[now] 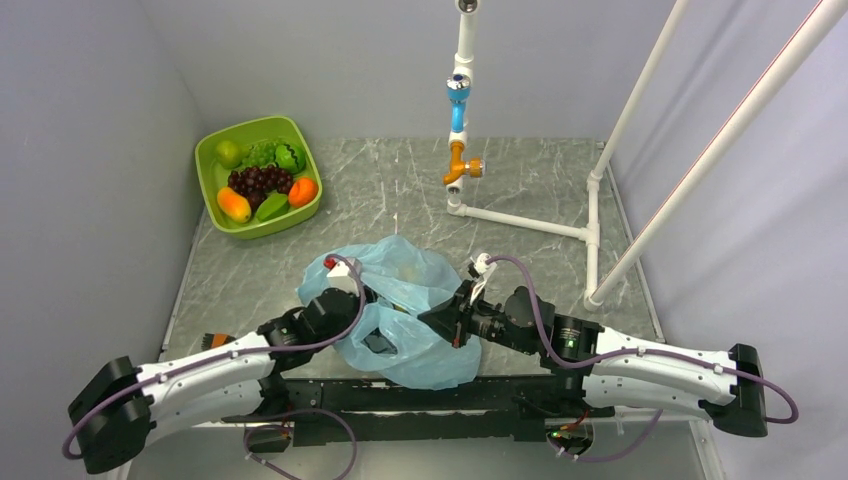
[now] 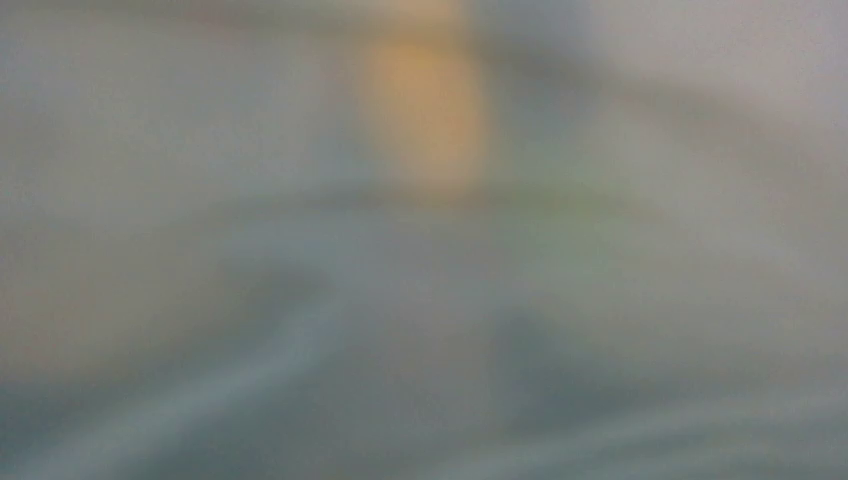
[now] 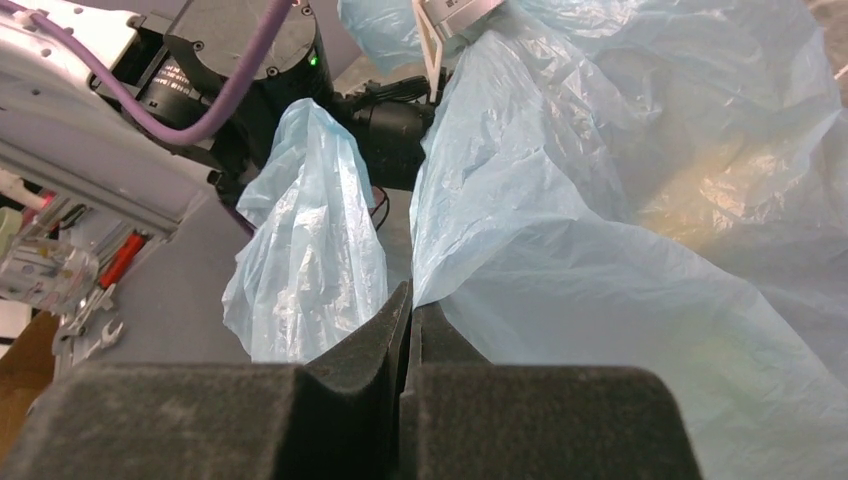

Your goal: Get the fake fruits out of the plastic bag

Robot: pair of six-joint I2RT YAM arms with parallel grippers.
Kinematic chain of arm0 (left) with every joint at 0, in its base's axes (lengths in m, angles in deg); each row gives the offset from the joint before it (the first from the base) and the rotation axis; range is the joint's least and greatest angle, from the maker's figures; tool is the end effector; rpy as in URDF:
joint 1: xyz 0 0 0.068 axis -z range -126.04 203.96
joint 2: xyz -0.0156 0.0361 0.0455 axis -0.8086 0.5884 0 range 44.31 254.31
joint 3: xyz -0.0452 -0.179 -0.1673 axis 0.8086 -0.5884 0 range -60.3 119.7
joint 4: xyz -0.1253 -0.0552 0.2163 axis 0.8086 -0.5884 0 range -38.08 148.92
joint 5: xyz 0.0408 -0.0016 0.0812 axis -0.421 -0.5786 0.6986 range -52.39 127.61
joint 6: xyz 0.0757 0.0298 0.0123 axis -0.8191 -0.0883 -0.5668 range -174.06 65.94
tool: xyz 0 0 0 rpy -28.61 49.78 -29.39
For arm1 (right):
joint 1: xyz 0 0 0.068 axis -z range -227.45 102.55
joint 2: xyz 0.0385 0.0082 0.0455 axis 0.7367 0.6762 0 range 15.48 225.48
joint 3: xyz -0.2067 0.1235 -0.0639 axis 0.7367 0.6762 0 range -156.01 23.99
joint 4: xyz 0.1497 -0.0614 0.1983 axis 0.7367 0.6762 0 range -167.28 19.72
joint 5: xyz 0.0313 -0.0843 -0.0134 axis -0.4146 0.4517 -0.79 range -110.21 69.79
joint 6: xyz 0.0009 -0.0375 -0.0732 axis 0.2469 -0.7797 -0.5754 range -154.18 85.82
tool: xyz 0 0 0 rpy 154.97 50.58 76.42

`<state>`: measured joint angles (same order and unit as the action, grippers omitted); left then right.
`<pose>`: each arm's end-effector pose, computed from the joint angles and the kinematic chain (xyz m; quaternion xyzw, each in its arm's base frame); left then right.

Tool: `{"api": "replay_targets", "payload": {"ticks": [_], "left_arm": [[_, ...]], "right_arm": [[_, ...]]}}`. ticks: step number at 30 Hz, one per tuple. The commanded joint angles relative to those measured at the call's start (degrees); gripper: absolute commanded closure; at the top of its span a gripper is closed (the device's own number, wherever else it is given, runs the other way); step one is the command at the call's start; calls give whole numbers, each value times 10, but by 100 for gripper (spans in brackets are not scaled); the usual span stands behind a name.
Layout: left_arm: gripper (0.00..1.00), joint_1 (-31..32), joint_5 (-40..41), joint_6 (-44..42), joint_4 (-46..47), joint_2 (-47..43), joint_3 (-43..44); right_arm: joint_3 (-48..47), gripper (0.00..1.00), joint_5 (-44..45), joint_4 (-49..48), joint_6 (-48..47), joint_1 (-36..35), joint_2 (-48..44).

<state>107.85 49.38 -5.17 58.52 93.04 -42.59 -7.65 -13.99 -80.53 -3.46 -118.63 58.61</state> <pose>0.1419 -0.1698 0.1465 -0.0122 0.8689 -0.3245 0.3735 0.0832 0.2201 0.2675 -0.2278 0.7207 0.4817 0.4435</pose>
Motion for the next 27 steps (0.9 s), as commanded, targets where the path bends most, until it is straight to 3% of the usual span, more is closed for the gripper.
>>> {"api": "replay_targets", "payload": {"ticks": [1,8,13,17,22,25,27], "left_arm": [[30,1,50,-4,79,55,37],[21,-1,-37,-27,180,178,95],[16,-10,17,9,232,193,72],[14,-18,41,-26,220,224,104],[13,-18,138,-62,210,288,144],[2,-18,178,-65,216,344,164],[1,-18,202,-62,204,378,183]], "right_arm": [[4,100,29,-4,8,-1,-7],[6,100,29,-3,9,-1,-7],[11,100,22,-10,14,0,-19],[10,100,31,3,11,-1,-21],[9,100,33,9,10,-1,-29],[9,100,35,15,10,-1,-31],[10,100,36,17,10,-1,-34]]}}
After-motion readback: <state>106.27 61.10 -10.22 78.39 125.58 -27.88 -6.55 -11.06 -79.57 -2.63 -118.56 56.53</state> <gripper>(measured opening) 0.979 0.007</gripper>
